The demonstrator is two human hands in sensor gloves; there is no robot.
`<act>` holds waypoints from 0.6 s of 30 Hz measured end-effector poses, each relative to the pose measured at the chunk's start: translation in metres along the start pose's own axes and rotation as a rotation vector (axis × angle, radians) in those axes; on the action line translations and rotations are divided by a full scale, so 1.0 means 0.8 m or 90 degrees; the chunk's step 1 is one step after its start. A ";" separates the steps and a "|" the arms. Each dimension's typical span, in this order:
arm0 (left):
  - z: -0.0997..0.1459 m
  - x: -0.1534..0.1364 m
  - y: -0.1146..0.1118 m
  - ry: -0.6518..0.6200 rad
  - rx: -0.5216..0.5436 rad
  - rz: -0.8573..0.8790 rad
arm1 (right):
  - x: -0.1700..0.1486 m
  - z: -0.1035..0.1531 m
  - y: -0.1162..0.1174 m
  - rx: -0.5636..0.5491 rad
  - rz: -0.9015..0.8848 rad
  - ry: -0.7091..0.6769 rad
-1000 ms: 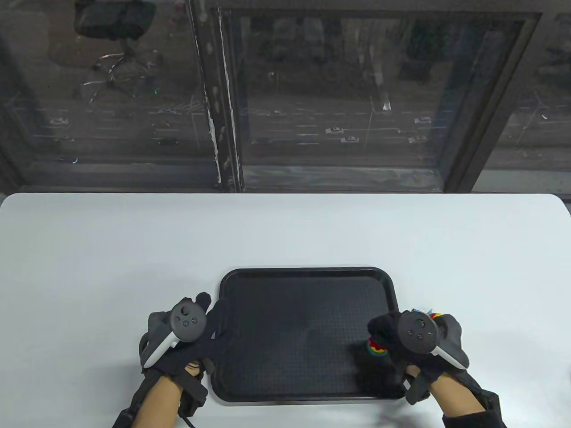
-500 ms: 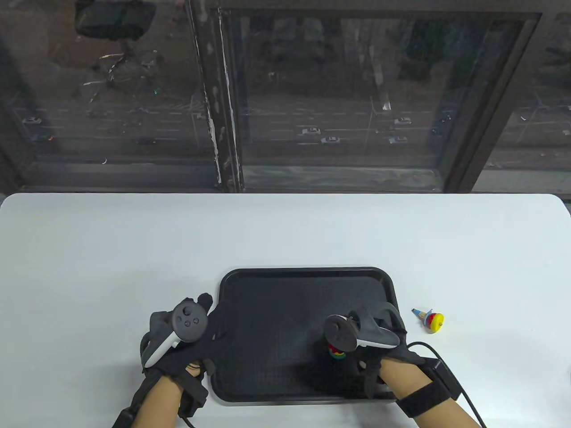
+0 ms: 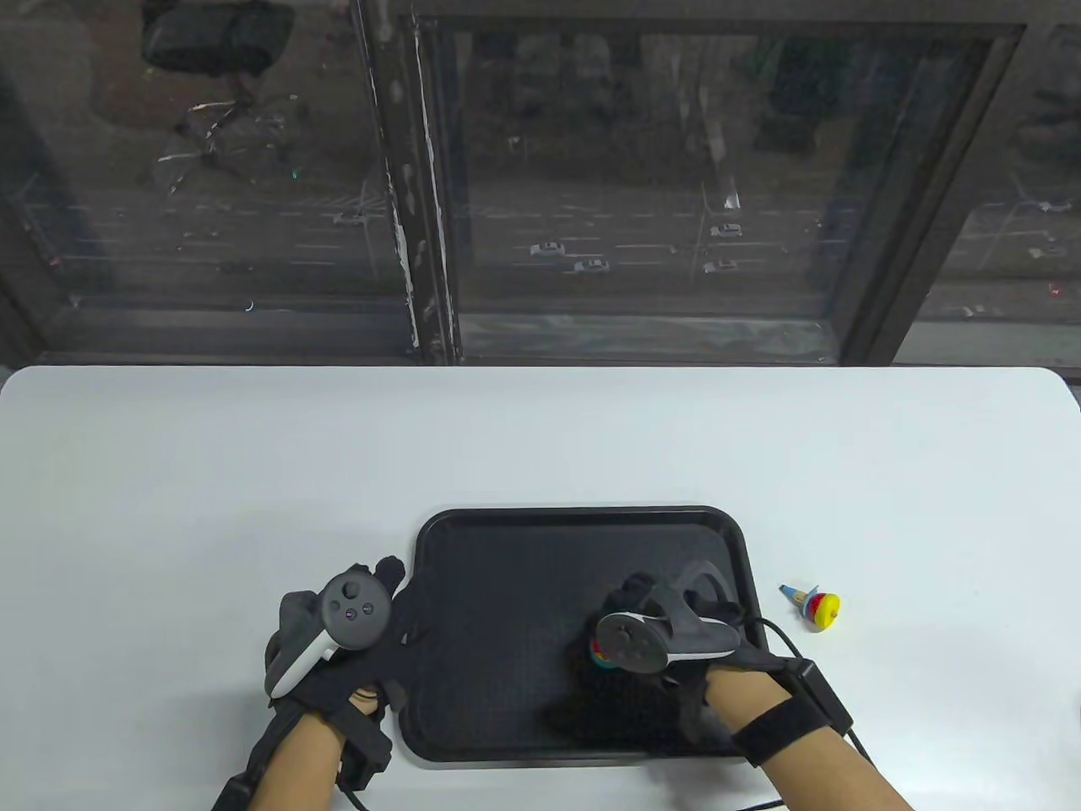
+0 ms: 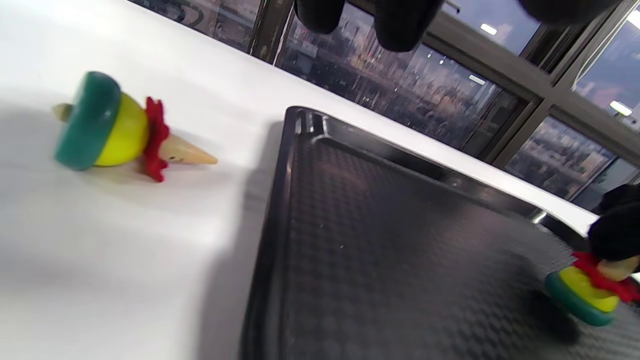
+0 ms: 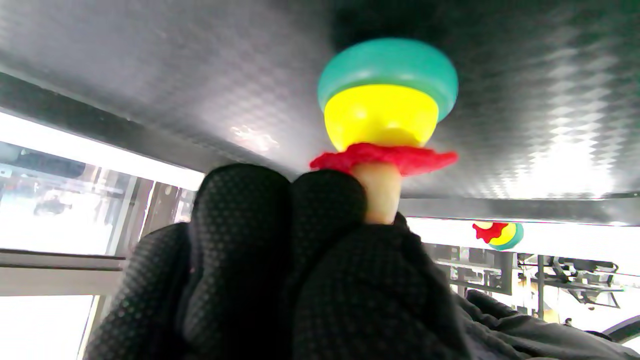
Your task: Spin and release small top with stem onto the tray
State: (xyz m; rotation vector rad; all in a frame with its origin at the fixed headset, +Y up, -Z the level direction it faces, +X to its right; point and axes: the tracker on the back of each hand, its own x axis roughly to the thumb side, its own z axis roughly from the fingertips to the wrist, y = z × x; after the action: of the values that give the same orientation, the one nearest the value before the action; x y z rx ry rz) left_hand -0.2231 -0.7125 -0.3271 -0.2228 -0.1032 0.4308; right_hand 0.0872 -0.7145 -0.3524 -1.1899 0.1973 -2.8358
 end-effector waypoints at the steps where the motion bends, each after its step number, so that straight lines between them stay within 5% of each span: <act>1: 0.001 0.001 0.002 -0.011 0.018 0.008 | 0.001 0.002 0.003 -0.001 -0.004 0.001; 5: 0.003 0.005 0.007 -0.047 0.059 0.034 | -0.004 0.000 0.008 -0.055 0.294 0.077; 7: 0.003 0.004 0.008 -0.052 0.066 0.044 | -0.020 0.003 0.001 -0.049 0.252 0.151; 8: 0.006 0.003 0.010 -0.055 0.074 0.052 | -0.046 0.018 -0.024 -0.095 0.101 0.226; 11: 0.008 0.000 0.013 -0.051 0.082 0.063 | -0.081 0.041 -0.052 -0.113 0.071 0.322; 18: 0.007 -0.001 0.010 -0.033 0.064 0.046 | -0.171 0.125 -0.051 0.048 0.015 0.550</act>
State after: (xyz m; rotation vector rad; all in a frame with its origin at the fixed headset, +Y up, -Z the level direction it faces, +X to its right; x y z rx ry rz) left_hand -0.2281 -0.7048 -0.3233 -0.1173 -0.1246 0.5118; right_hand 0.2540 -0.6694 -0.3741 0.1138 0.1281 -3.0863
